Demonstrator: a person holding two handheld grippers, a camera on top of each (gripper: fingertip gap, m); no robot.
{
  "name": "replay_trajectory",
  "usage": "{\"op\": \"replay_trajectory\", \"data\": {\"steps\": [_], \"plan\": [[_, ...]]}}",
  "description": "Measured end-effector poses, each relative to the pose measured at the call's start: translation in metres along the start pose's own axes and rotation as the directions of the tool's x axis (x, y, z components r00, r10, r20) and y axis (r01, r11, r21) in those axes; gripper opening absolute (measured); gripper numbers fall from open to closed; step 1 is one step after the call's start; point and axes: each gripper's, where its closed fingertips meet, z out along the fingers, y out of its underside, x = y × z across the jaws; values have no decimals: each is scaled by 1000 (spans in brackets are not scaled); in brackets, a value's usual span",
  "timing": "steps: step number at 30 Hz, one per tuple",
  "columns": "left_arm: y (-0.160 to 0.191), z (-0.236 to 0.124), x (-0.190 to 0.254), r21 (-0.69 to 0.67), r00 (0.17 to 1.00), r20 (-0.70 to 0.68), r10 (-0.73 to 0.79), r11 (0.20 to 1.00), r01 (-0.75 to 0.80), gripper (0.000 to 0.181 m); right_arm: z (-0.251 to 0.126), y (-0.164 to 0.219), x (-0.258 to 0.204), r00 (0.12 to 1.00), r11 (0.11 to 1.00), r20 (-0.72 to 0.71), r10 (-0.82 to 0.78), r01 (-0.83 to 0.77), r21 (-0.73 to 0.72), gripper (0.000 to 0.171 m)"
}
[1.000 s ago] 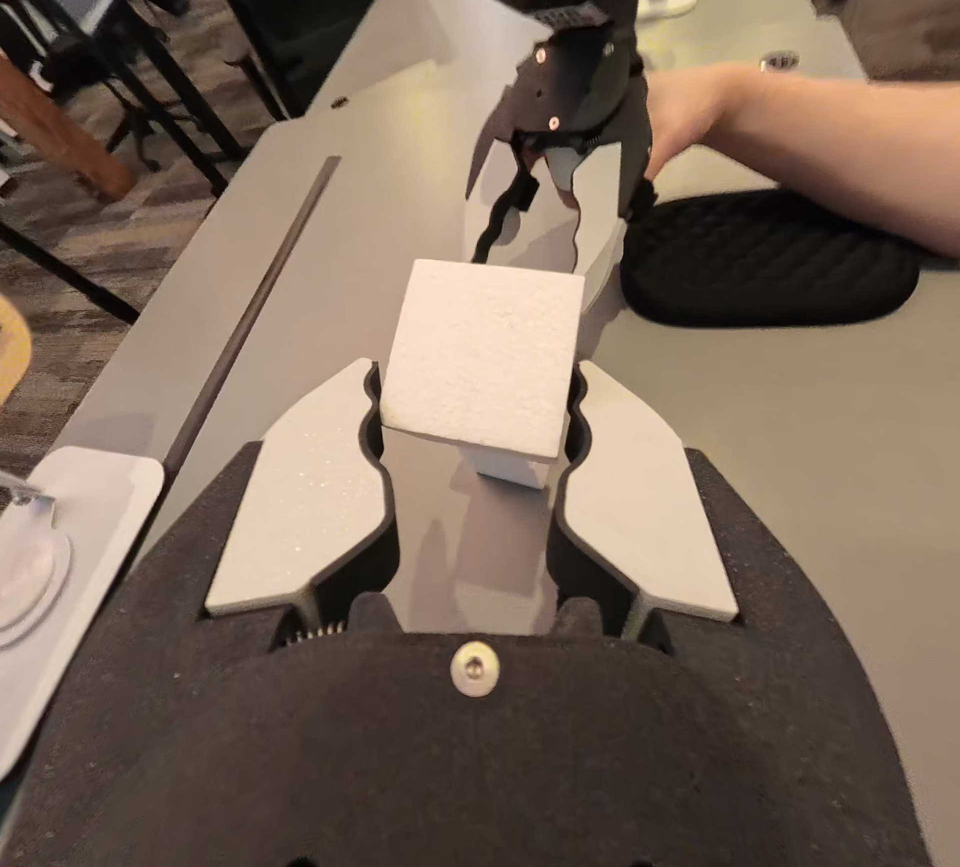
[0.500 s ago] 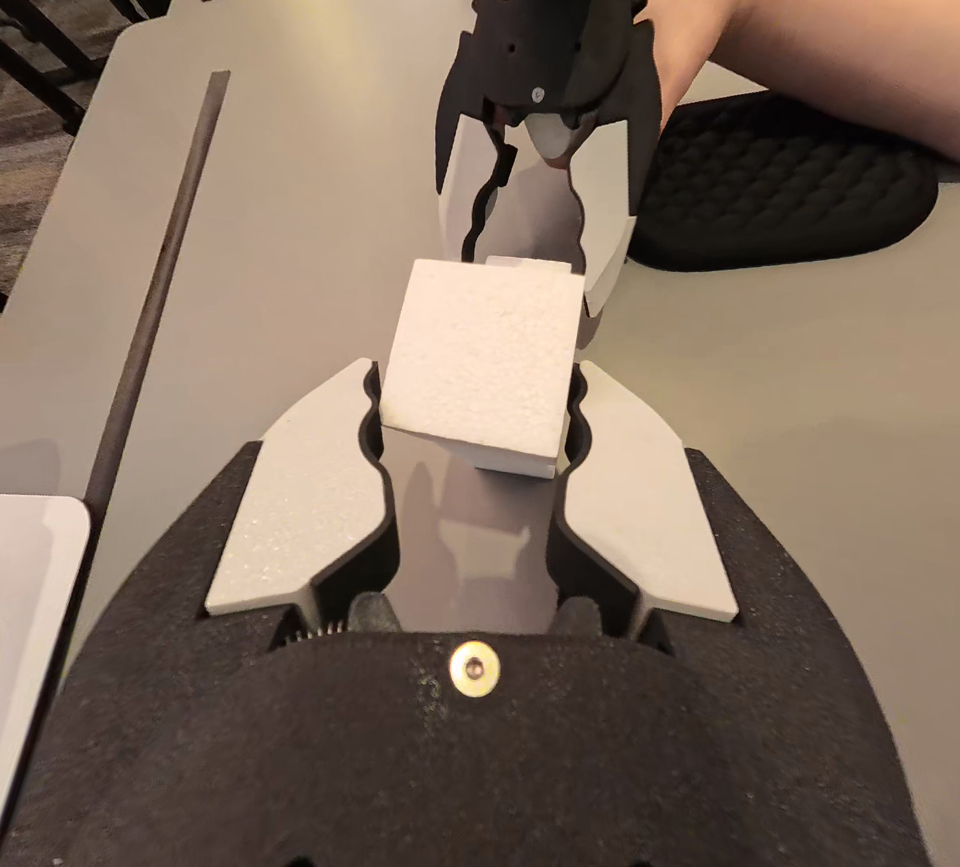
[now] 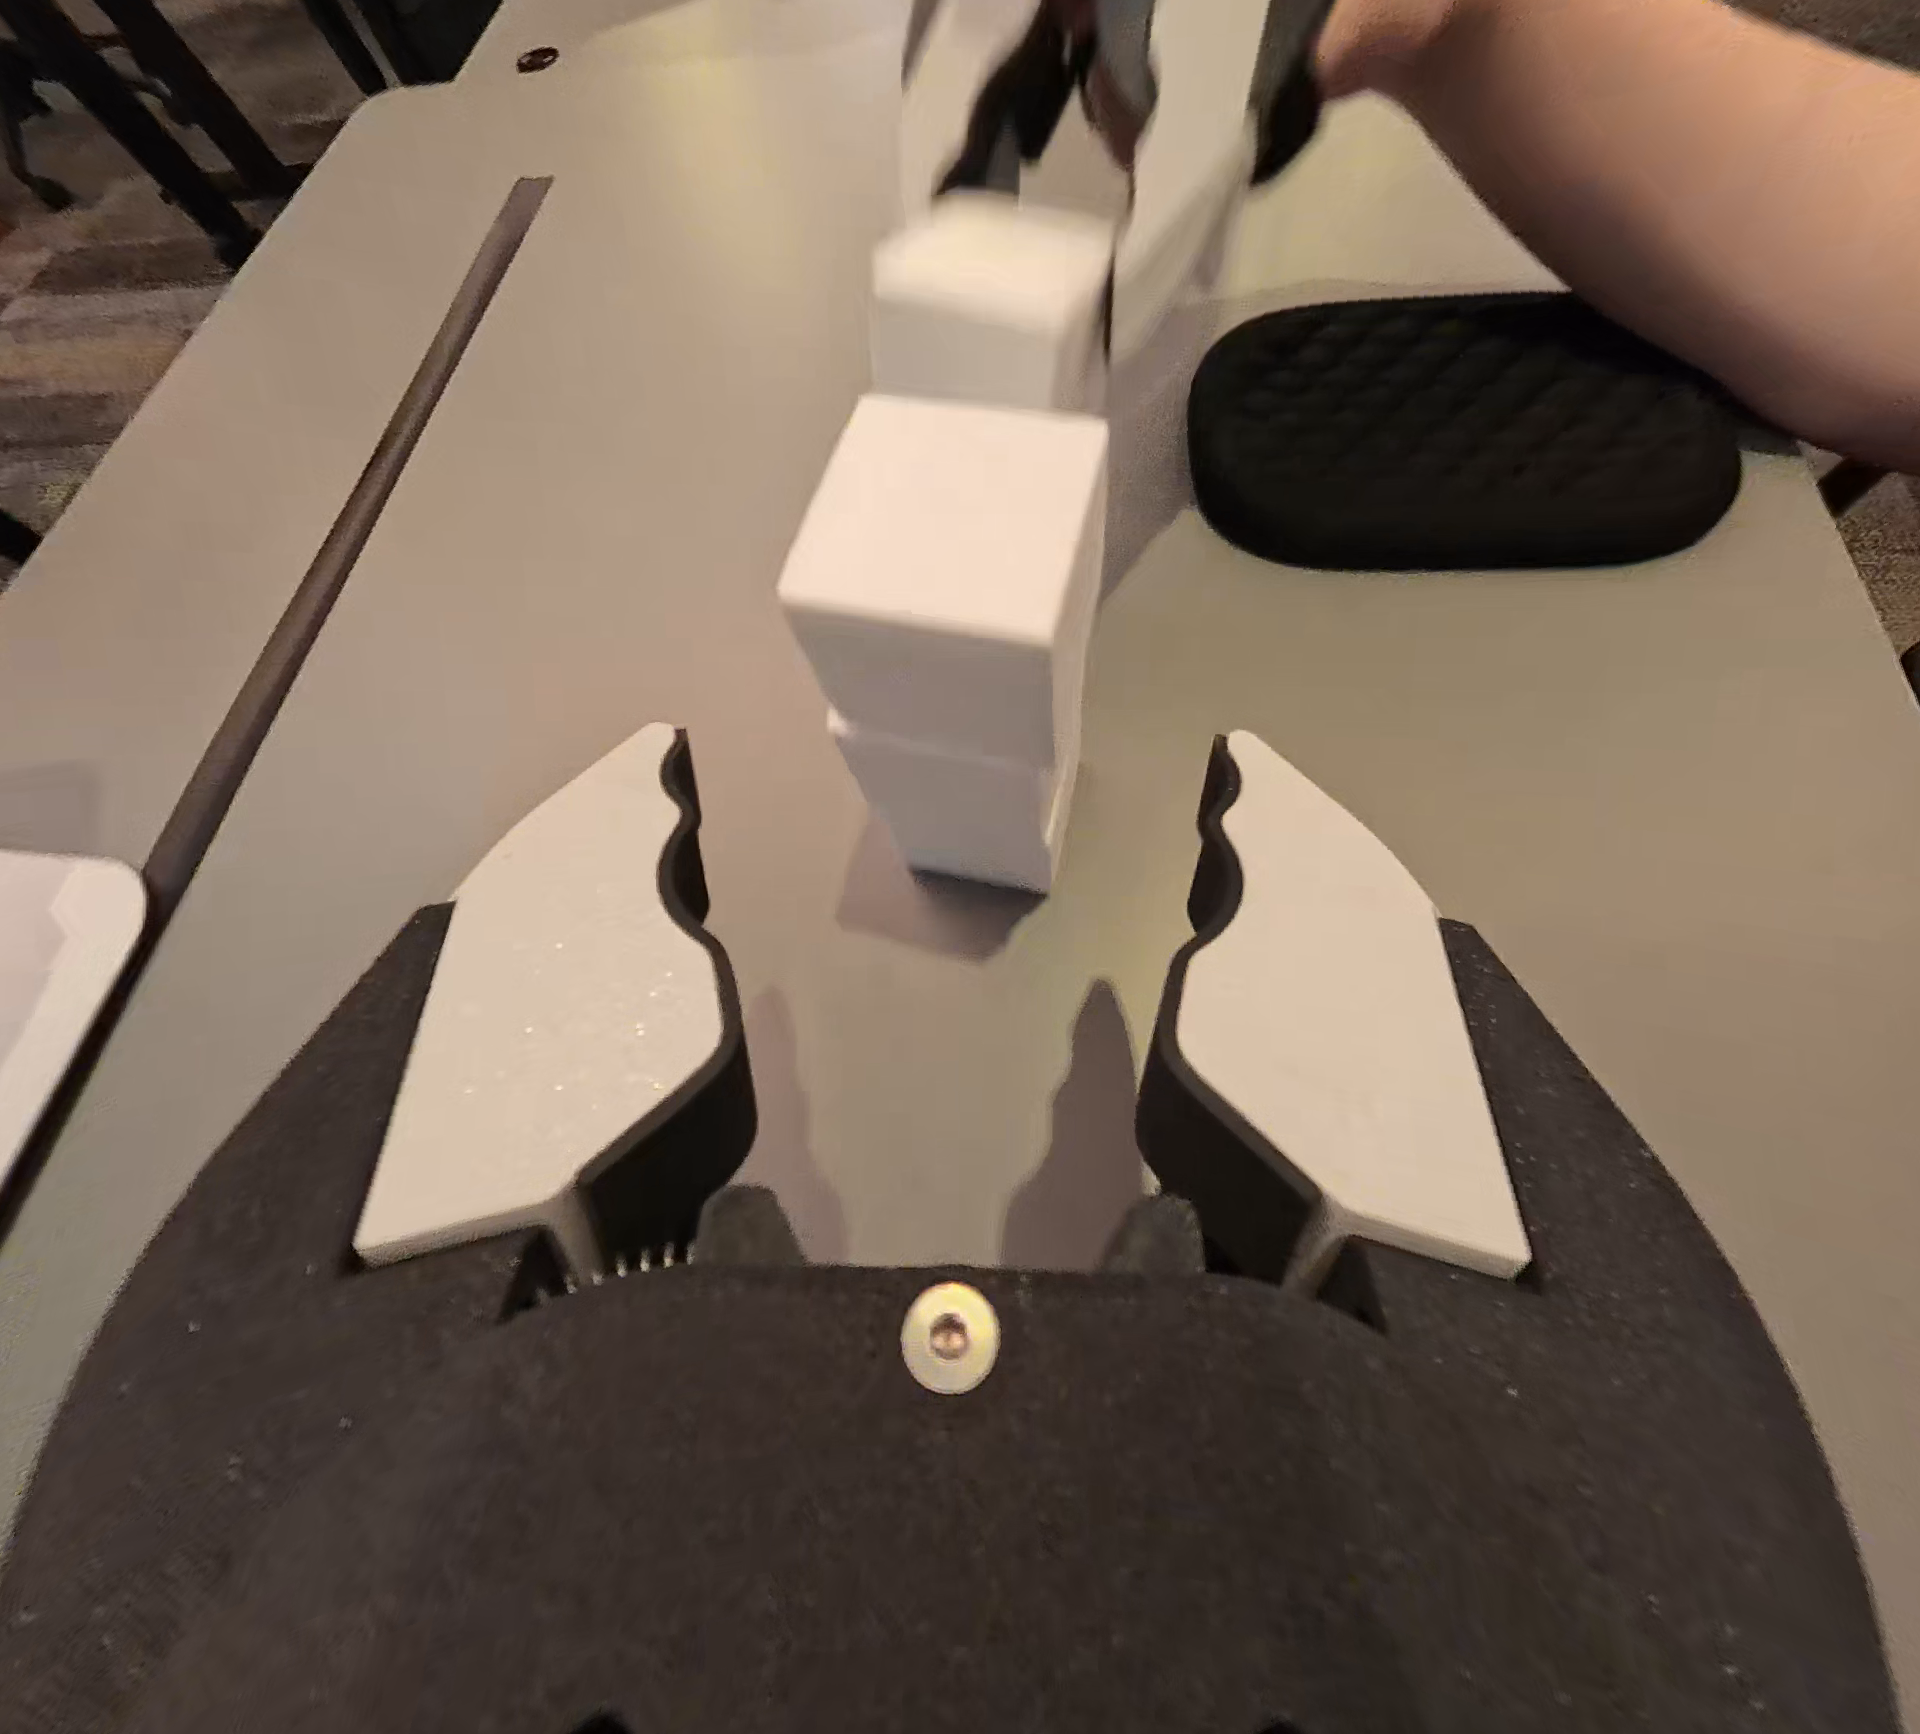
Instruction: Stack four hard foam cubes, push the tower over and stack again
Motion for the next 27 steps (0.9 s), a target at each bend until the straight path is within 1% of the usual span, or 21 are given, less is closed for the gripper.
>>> {"op": "replay_trajectory", "data": {"steps": [2,4,6,8,10,12,14,16,24,25,26,27], "plan": [[23,-10,2,-6,1000,25,-18,1000,18,90,-22,-40,-2,1000,994,-15,23,-22,110,60],[49,-14,5,-29,998,28,-49,998,50,89,-37,-80,-11,1000,982,-2,26,-25,188,60],[68,-13,7,-13,996,20,-93,996,93,87,-39,-108,-23,999,984,41,3,-10,179,60],[75,-9,8,23,989,1,-151,988,150,80,-27,-120,-30,998,996,55,-29,24,91,60],[73,-5,8,26,983,-20,-180,983,180,83,-10,-120,-37,994,997,85,-70,71,-8,60],[66,-3,9,66,980,-40,-194,978,196,80,8,-115,-44,988,990,118,-97,108,-90,60],[70,-1,13,42,979,-56,-195,979,198,81,23,-107,-43,987,979,114,-115,132,-153,60],[76,0,14,7,985,-38,-169,985,170,84,33,-99,-43,987,972,121,-110,132,-196,60],[77,3,19,-9,986,-50,-162,987,162,83,47,-95,-45,985,975,157,-78,108,-193,61],[78,3,19,-13,984,-54,-167,986,167,83,47,-95,-43,986,975,140,-86,112,-191,66],[79,3,19,-15,984,-54,-171,985,170,84,46,-96,-40,988,977,114,-102,121,-178,80],[79,3,19,-13,984,-51,-173,985,173,84,43,-98,-39,988,980,93,-121,134,-149,85]]}}
